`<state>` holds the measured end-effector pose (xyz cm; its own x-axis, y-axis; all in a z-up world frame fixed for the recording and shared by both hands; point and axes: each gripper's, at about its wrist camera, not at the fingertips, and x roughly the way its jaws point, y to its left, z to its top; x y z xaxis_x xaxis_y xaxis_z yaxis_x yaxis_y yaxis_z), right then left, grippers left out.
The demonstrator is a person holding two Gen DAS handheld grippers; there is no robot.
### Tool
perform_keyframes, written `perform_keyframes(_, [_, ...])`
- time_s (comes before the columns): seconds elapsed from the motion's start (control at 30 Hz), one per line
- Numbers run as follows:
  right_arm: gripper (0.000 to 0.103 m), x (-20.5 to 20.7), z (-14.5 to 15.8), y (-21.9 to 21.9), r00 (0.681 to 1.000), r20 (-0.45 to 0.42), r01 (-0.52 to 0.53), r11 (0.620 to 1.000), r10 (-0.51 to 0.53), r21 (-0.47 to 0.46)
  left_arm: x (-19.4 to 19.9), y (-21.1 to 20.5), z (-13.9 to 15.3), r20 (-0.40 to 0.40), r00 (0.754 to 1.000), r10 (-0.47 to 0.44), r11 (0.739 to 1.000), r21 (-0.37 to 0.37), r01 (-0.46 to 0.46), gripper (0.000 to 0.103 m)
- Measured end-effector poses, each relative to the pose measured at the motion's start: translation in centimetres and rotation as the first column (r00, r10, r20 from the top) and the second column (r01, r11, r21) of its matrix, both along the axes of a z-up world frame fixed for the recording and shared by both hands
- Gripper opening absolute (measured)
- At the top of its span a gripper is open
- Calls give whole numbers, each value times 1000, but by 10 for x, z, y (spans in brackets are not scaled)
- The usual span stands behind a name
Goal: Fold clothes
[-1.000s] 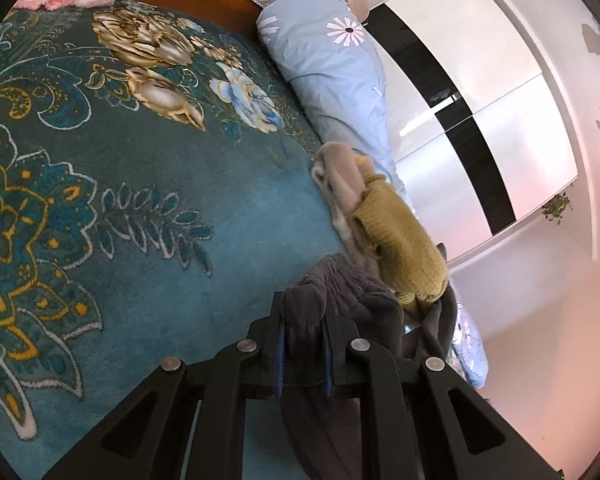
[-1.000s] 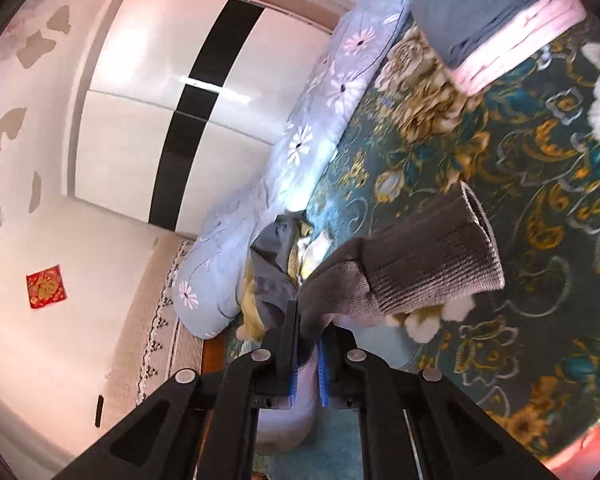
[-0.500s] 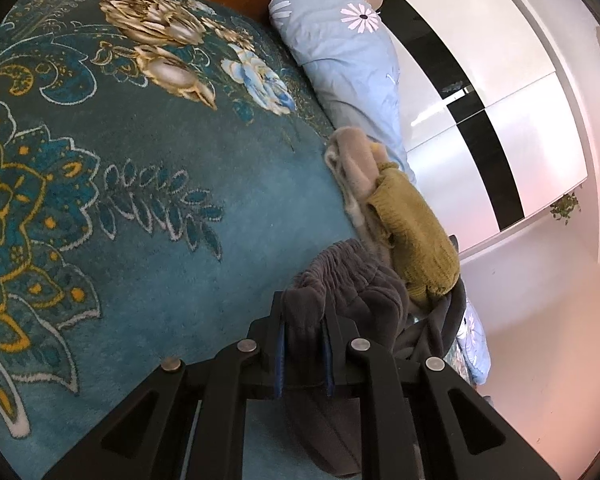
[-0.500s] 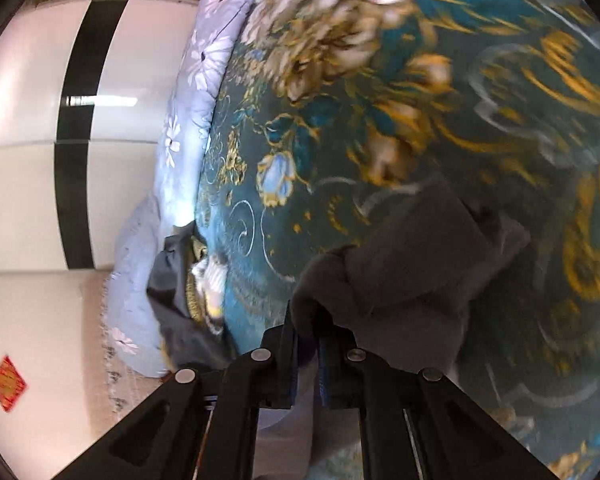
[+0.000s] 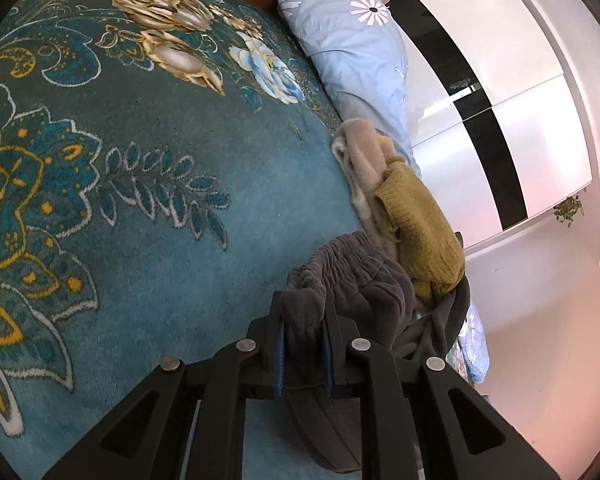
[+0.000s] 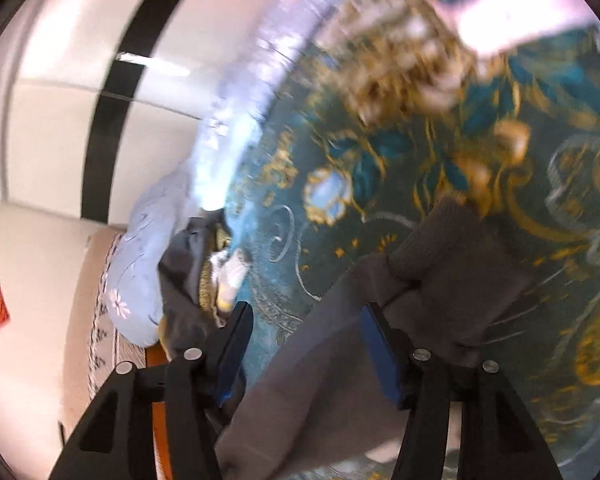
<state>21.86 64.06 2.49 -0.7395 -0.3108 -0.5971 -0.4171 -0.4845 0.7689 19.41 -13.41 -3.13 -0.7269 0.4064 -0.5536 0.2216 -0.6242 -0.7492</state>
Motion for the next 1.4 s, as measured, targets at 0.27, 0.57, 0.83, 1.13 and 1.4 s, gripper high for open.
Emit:
perform_keyframes(0.27, [61, 63, -28, -1, 990, 130, 31, 993, -46, 116, -1, 1, 0, 3, 1000, -1, 1000, -4, 1, 15])
perform_keyframes(0.57, [27, 39, -73, -9, 969, 134, 213, 976, -208, -30, 0, 0, 0, 1, 1000, 2, 1000, -7, -2, 15])
perform_keyframes(0.83, [9, 55, 50, -37, 962, -272, 89, 973, -29, 213, 39, 21, 69, -315, 948, -40, 981, -193, -22, 13])
perform_keyframes(1.13, [9, 106, -53, 0, 979, 79, 176, 972, -190, 159, 27, 16, 12, 88, 996, -28, 986, -160, 42, 14])
perform_keyframes(1.4, [13, 95, -48, -5, 973, 149, 143, 965, -177, 219, 23, 9, 10, 99, 993, -57, 996, -65, 64, 15])
